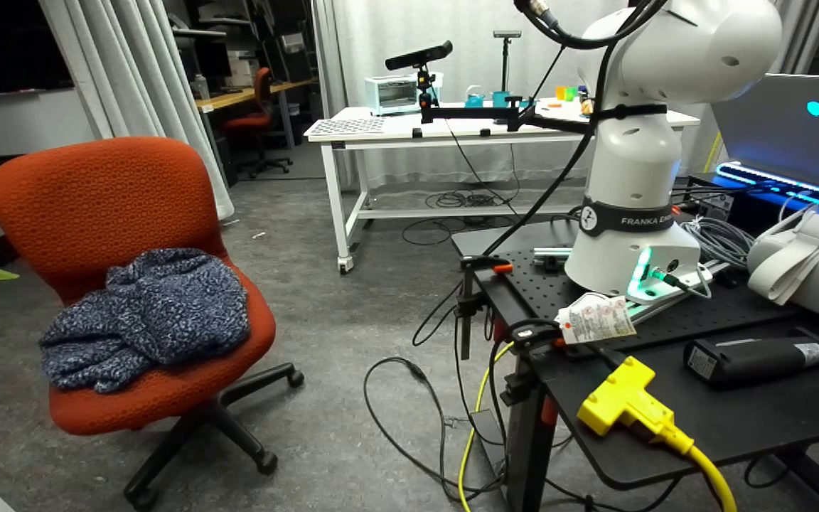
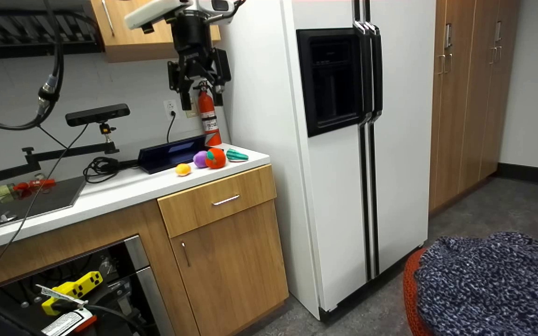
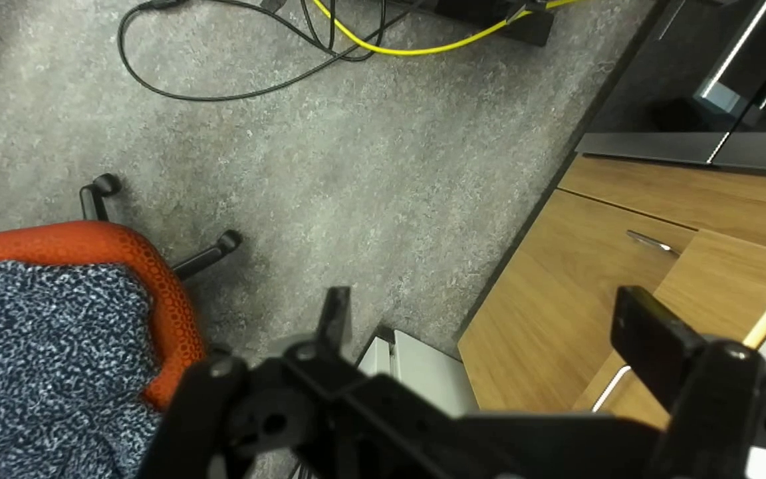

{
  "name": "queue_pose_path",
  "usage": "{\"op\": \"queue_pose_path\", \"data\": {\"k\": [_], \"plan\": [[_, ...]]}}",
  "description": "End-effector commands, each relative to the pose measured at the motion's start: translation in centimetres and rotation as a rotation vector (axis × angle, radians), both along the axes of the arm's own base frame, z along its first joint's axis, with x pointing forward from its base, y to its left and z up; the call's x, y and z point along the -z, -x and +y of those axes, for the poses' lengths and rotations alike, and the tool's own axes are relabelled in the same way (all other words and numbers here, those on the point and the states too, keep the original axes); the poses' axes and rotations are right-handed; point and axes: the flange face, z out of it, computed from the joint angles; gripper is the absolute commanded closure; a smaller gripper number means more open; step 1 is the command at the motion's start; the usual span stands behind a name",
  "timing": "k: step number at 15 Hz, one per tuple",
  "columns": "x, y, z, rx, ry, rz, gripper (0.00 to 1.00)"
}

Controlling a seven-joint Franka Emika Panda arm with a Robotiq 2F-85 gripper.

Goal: Open the top drawer of the bottom cabinet.

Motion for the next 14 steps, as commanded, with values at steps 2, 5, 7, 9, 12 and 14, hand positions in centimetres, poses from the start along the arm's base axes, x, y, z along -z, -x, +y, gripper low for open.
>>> {"op": "queue_pose_path", "data": {"k": [2, 5, 7, 9, 12, 14], "plan": [[1.7, -1.0, -0.7, -0.032, 0.003, 0.016, 0.0], [4.0, -3.8, -0.3, -0.077, -0.013, 0.001, 0.0], [6.1, -5.8, 0.2, -0.108, -0.044, -0.013, 0.0], [8.3, -7.7, 1.2, -0.148, -0.069, -0.019, 0.0], [11.8, -10.3, 3.2, -0.207, -0.122, -0.001, 0.0], [13.7, -11.7, 4.9, -0.243, -0.148, 0.019, 0.0]]}}
